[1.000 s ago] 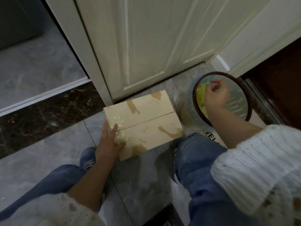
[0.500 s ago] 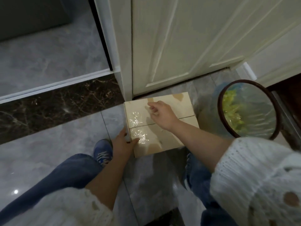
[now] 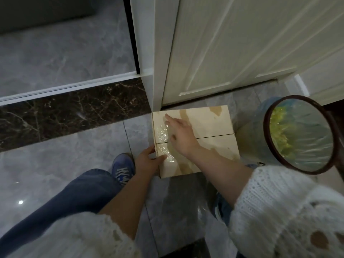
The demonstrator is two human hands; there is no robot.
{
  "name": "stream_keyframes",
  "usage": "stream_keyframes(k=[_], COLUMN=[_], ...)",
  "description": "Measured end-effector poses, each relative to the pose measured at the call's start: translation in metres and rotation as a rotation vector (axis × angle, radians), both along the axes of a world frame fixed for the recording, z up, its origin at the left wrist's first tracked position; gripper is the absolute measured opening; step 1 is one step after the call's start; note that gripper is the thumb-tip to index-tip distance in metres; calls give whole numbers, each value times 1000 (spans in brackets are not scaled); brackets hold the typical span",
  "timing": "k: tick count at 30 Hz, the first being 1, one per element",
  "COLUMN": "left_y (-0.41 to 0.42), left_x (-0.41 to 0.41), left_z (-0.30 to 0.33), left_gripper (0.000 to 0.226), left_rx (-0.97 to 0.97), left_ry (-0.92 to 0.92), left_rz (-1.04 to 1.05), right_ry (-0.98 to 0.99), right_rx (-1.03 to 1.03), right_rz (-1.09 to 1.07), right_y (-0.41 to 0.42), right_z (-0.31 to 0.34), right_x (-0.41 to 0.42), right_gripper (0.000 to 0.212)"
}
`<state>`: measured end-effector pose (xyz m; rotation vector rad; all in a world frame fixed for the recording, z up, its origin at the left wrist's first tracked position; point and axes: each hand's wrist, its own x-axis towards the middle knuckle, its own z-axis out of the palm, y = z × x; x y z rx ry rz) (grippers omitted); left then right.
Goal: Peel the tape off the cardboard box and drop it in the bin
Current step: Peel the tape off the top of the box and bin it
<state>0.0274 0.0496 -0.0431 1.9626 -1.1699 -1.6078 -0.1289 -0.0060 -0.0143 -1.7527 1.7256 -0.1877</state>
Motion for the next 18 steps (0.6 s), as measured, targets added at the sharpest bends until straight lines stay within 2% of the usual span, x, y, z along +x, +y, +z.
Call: stream_keyframes(k=[3,8,18], left_y=[-2,-3,-4], left_x=[1,2,2], left_z=[1,1,2], left_gripper=[49,52,52], left_rx=[9,16,23], left_ry=[-8,2,5], left_rz=[-33,-32,-16], right_ry=[-40,6,-79], right_rx=[-21,9,9], right_rz=[-28,-6,-73], right_y=[-1,-3,-3], right_z=[-1,-2,0], right_x=[6,10,8], right_gripper=[77,75,70])
